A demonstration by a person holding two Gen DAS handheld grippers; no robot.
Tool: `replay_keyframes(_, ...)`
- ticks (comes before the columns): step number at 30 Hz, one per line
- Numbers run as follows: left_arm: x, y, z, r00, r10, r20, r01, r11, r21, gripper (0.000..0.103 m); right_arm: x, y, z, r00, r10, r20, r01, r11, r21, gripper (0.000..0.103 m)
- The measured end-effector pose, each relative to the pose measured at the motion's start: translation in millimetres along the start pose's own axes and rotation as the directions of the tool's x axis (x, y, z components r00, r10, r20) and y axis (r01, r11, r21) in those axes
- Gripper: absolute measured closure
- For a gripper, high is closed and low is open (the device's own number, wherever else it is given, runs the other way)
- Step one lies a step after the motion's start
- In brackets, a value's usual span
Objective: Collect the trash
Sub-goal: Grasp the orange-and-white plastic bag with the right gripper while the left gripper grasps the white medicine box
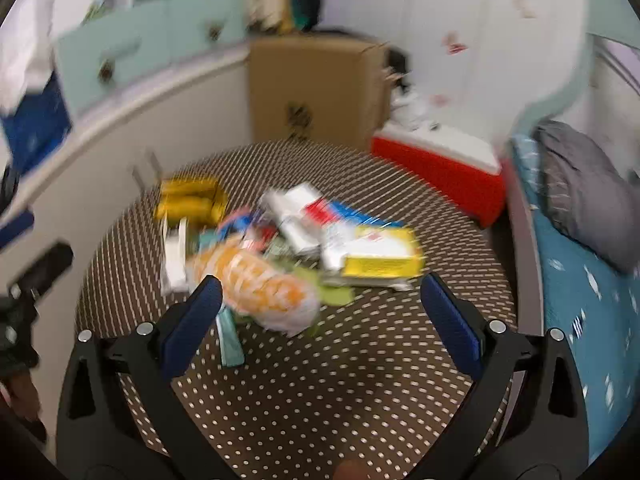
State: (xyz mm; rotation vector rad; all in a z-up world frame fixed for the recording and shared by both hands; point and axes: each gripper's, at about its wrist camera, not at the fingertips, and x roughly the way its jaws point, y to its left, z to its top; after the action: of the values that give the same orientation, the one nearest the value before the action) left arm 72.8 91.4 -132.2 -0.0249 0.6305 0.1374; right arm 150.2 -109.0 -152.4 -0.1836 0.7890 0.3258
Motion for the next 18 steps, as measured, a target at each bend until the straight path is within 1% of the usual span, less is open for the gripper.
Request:
replay_keyframes(3, 13, 7, -7, 0.999, 0.007, -0.038, -0.008, 1.0, -0.012, 0.004, 28, 18, -2, 0.998, 0.043, -0.055, -0.048, 0.994, -0.094, 0.006)
replay_keyframes(6, 26, 12, -12, 0.998, 0.01, -0.069, -0.012, 1.0, -0.022, 0.004, 44, 26, -1, 0.995, 0.068, -0.071, -0.077, 0.987, -0.139, 0.006)
replay_keyframes(8, 35, 14, -15, 0.996, 0.009, -0.088, -0.011, 1.0, -0.027, 0.004, 55, 29, 0, 0.991, 0.101, -0.085, -0.113, 0.981, -0.157, 0.01)
replay_keyframes(10, 43, 14, -15, 0.995, 0.002, -0.102, -0.005, 1.0, -0.03, 0.004, 64, 32, -1, 0.986, 0.126, -0.112, -0.144, 0.974, -0.176, 0.039)
replay_keyframes(12, 52, 12, -16, 0.994, -0.002, -0.108, -0.001, 1.0, -0.028, 0.004, 72, 33, -5, 0.98, 0.139, -0.139, -0.164, 0.97, -0.181, 0.053)
replay_keyframes(14, 64, 8, -15, 0.992, -0.007, -0.124, 0.004, 1.0, -0.022, 0.004, 72, 28, -9, 0.977, 0.167, -0.133, -0.188, 0.969, -0.158, 0.061)
replay_keyframes(18, 92, 1, -16, 0.988, -0.001, -0.153, -0.001, 1.0, -0.008, 0.004, 62, 14, -15, 0.975, 0.194, -0.105, -0.204, 0.974, -0.097, 0.065)
